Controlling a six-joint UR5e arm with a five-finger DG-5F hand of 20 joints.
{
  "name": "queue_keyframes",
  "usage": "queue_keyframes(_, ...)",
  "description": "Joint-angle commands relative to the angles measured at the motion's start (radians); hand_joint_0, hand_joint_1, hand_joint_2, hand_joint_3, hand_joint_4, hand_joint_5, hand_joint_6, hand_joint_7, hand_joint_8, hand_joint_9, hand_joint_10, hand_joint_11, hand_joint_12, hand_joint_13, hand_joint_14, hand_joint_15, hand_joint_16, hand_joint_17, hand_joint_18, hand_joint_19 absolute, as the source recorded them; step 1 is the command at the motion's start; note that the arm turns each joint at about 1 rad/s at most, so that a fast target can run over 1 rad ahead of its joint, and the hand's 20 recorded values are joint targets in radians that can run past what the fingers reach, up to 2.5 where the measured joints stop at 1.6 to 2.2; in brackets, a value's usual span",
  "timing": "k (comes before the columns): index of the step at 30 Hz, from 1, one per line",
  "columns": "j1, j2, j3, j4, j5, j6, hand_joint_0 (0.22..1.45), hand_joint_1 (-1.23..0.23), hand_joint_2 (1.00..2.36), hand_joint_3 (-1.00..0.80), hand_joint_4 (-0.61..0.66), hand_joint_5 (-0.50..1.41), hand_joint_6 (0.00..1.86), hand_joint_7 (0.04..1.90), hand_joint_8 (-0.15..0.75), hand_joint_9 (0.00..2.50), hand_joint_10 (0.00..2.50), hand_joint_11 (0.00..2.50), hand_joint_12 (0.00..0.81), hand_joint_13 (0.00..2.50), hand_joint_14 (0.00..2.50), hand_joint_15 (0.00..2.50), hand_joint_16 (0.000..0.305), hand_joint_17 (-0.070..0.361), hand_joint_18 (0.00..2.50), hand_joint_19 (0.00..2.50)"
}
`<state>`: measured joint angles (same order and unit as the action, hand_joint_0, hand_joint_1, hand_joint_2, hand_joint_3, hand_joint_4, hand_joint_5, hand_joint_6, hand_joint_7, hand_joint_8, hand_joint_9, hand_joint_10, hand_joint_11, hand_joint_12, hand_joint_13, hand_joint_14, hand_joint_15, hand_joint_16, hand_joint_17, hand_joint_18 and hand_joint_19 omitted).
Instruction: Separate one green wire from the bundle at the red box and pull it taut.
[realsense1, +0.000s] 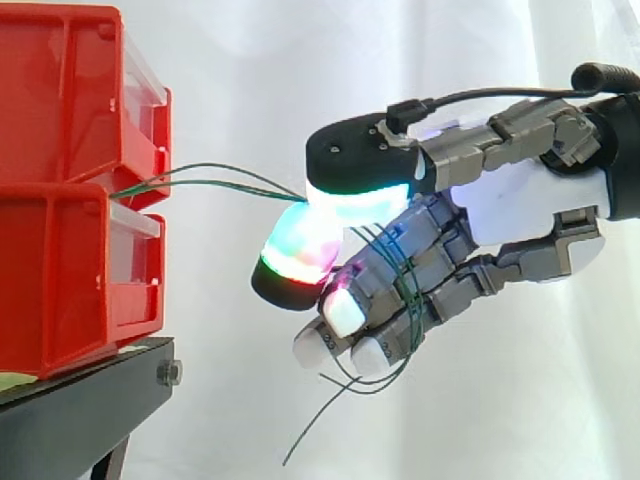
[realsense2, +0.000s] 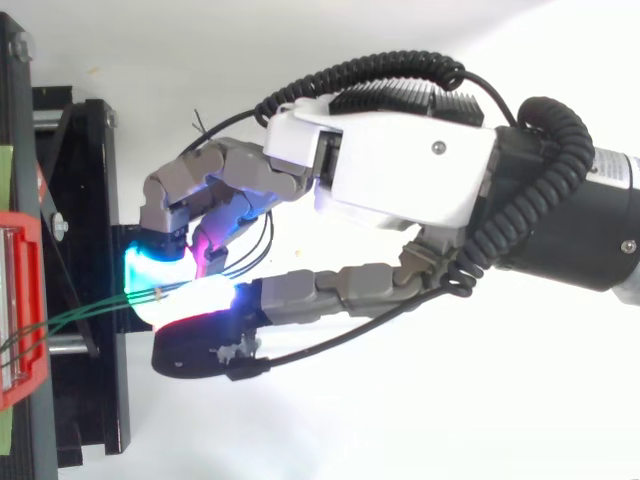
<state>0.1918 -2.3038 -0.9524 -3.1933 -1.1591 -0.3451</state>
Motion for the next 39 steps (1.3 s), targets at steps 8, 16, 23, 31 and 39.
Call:
queue_keyframes(8, -0.002, 0.000, 0.003, -0.017, -0.001, 0.002, 0.53, -0.45, 1.00, -0.48, 0.19, -0.20, 0.90, 0.99, 0.305, 0.79, 0.01, 0.59, 0.334, 0.63, 0.01, 0.22, 0.052, 0.117, 0.66, 0.32)
queue_keyframes(16, -0.003, 0.000, 0.012, -0.020, -0.001, 0.006, 0.57, -0.52, 1.01, -0.17, 0.20, -0.19, 0.90, 1.01, 0.331, 0.81, 0.01, 0.60, 0.358, 0.64, 0.01, 0.22, 0.057, 0.127, 0.68, 0.31)
queue_keyframes(23, -0.003, 0.001, 0.021, -0.033, -0.001, 0.006, 0.58, -0.63, 1.01, -0.12, 0.20, -0.20, 0.91, 0.97, 0.330, 0.81, 0.01, 0.61, 0.361, 0.64, 0.01, 0.22, 0.058, 0.130, 0.69, 0.29)
queue_keyframes(31, -0.003, 0.001, 0.029, -0.056, -0.002, 0.006, 0.60, -0.77, 1.02, -0.13, 0.15, -0.21, 0.91, 0.99, 0.293, 0.77, 0.01, 0.64, 0.325, 0.61, 0.01, 0.22, 0.050, 0.113, 0.65, 0.31)
queue_keyframes(39, -0.003, 0.000, 0.038, -0.059, -0.002, 0.006, 0.61, -0.81, 1.02, -0.23, 0.18, -0.21, 0.91, 0.97, 0.288, 0.77, 0.01, 0.65, 0.321, 0.62, 0.01, 0.23, 0.049, 0.111, 0.66, 0.31)
